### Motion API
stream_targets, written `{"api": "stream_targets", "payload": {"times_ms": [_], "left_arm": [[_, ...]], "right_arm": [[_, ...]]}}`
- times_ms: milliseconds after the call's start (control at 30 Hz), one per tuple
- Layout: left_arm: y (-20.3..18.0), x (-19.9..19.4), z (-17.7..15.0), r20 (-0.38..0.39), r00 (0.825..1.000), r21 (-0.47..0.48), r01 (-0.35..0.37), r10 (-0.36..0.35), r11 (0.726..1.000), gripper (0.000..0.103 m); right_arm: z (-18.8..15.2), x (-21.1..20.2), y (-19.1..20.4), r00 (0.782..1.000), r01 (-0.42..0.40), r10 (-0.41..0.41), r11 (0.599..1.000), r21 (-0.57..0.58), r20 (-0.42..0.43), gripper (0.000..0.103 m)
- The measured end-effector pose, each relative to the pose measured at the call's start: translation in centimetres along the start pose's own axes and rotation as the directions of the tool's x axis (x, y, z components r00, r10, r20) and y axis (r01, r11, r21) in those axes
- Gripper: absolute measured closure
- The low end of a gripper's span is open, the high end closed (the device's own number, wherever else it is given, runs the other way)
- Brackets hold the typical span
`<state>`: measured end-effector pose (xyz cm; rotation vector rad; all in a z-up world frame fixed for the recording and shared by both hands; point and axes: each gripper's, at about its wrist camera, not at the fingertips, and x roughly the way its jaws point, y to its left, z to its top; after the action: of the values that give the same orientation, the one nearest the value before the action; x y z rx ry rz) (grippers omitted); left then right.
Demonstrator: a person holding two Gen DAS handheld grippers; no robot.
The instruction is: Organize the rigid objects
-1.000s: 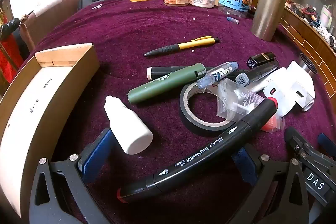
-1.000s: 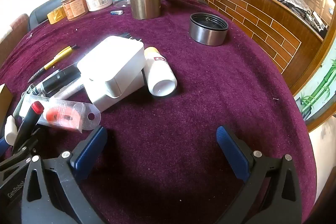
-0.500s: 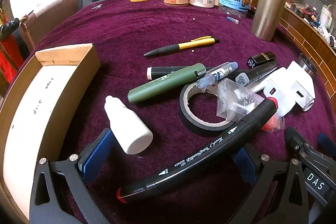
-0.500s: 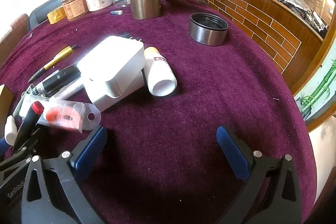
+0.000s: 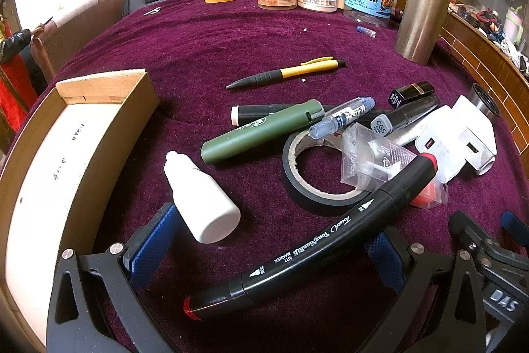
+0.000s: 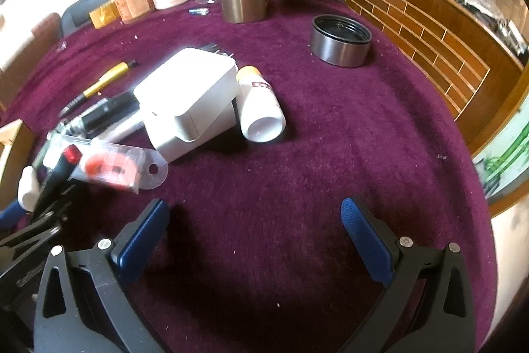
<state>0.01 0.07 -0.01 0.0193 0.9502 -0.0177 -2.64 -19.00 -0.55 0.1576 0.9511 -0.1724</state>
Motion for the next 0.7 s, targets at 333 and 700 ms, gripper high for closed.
{"api": "stream_targets", "payload": {"times_ms": [333, 700], "left_arm": [[1.4, -2.0, -2.6, -0.114, 0.990, 0.148, 0.103, -0.087, 0.984, 0.001], [1.2, -3.6, -4.6, -0.113, 0.991, 0.132, 0.084, -0.069, 0.988, 0.001]], "right_arm": [[-0.4, -0.1, 0.7, 0.998, 0.016, -0.021, 0.998, -0.066, -0.062, 0.000], [-1.8, -8.2, -2.1, 0.960, -0.003, -0.018, 0.997, 0.074, 0.279, 0.004]]}}
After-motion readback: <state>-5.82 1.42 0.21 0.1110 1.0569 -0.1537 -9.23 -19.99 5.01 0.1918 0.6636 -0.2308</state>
